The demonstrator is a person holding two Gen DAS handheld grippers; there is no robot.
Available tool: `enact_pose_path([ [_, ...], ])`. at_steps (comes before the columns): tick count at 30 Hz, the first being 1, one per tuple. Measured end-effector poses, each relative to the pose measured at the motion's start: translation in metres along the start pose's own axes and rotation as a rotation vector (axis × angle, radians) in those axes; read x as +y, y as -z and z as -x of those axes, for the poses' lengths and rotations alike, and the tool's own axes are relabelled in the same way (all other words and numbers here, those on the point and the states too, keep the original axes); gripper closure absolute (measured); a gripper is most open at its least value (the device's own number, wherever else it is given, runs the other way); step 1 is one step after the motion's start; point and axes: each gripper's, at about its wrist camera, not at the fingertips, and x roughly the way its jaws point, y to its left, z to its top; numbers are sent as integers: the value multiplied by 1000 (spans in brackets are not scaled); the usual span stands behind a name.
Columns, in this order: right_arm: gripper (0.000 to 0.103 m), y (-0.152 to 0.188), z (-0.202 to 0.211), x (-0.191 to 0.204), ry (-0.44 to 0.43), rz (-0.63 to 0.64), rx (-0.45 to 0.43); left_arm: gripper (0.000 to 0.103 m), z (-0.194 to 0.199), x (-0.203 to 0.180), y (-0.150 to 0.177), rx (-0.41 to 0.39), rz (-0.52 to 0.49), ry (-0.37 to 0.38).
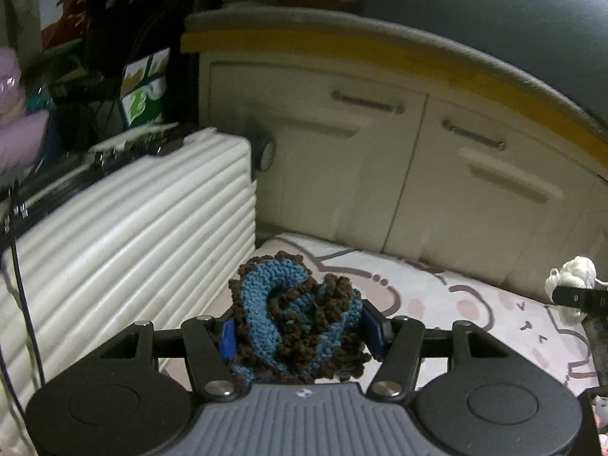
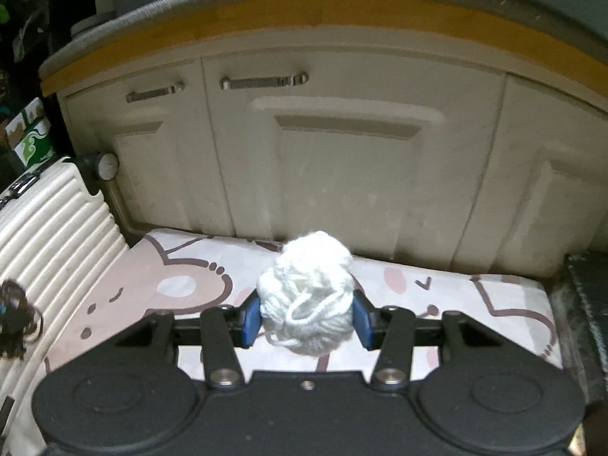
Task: Organize objects
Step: 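Carry scrunchie in left tool and yarn knot in right tool toward box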
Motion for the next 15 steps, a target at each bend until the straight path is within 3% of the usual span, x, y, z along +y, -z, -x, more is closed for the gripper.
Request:
enact_pose_path([
  [15,53,10,82,-24,4,-24,0,41,58,-67,-16,15,-108,105],
])
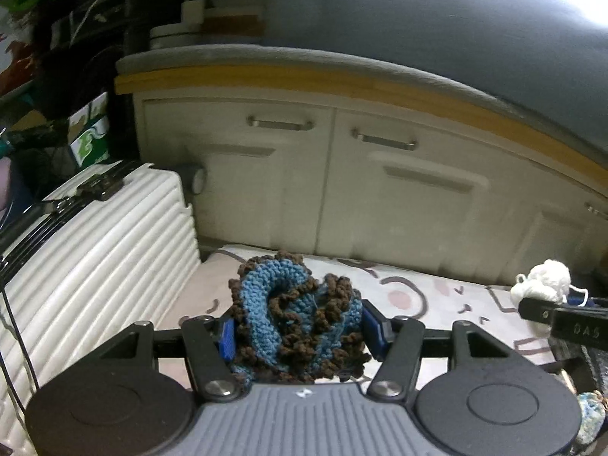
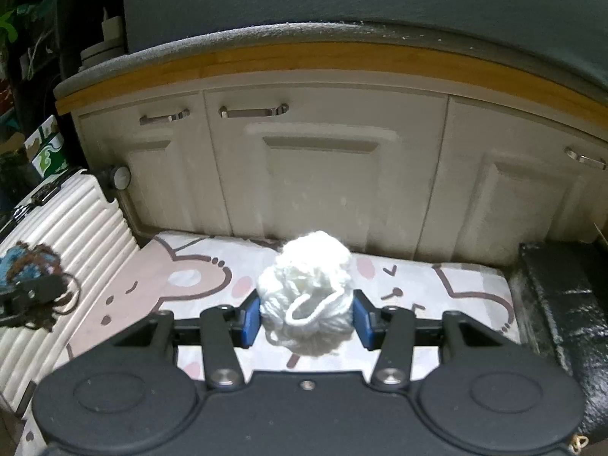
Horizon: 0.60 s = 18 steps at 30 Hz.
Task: Organize objects
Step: 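Carry scrunchie in left tool and yarn knot in right tool toward box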
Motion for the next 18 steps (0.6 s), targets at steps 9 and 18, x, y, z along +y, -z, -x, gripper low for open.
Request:
enact_pose_path([
  [9,53,17,30,-15,-2,15,15,41,13,-36,12,17,-49,41],
  [18,53,25,45,-29,-11,-11,21,41,21,-56,17,23,-93,47],
])
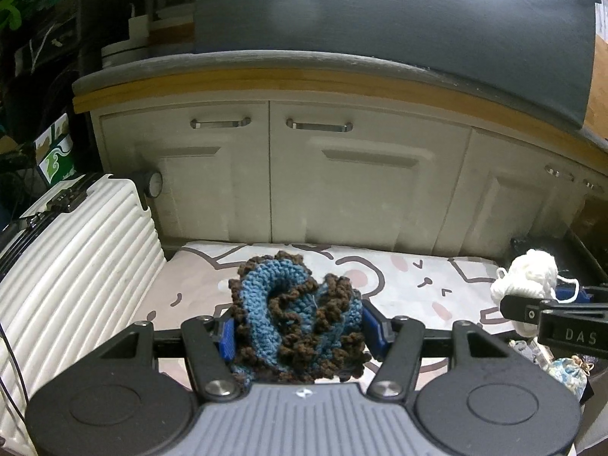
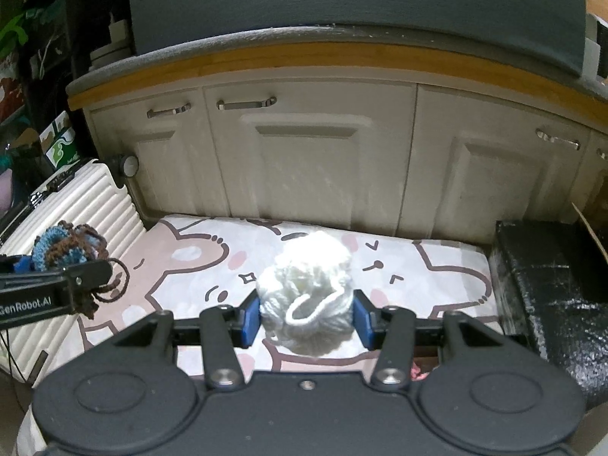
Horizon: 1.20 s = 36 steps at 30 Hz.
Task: Organize objects
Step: 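Carry scrunchie in left tool and yarn knot in right tool toward box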
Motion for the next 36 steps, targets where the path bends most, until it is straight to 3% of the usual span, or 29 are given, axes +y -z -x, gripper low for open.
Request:
enact_pose_path([
  [13,53,7,10,-32,30,-39,13,41,6,-38,-7,1,-35,72],
  [36,53,50,-3,-148,106,-170,153,41,-40,-147,-2,83,-24,381],
])
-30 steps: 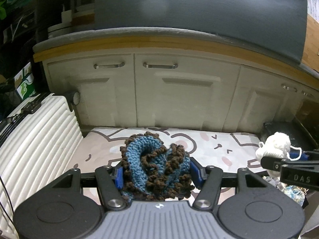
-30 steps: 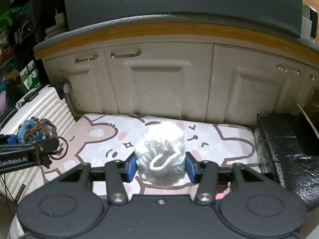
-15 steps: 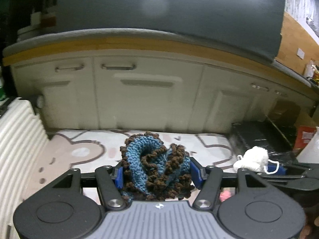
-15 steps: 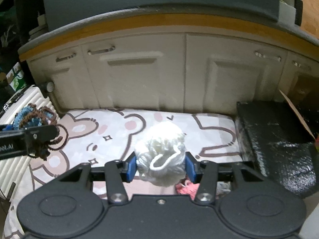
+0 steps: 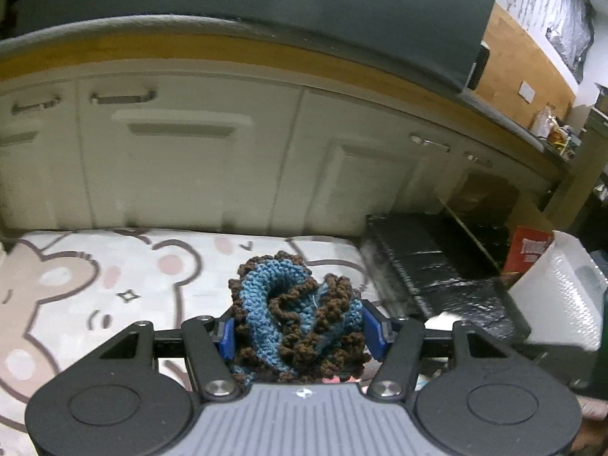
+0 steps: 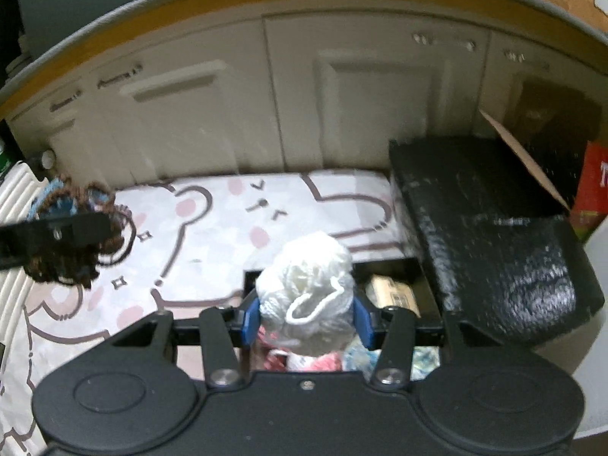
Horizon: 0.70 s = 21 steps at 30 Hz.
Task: Organize objects
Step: 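Carry scrunchie in left tool and yarn knot in right tool toward box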
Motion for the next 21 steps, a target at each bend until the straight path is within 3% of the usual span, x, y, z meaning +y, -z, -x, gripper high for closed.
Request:
enact_pose_path([
  [11,48,24,-34,7,-167,74,199,41,-31,-16,0,51,28,89],
  [12,48,25,-35,7,-176,79,207,41,-33,-17,1,55,28,97],
  [16,29,26,-32,8,-182,93,217,41,-43,-22,1,70,24,125],
  [21,28,25,-25,-6,-159,77,209,41,-56,-28,3,101,7,163],
])
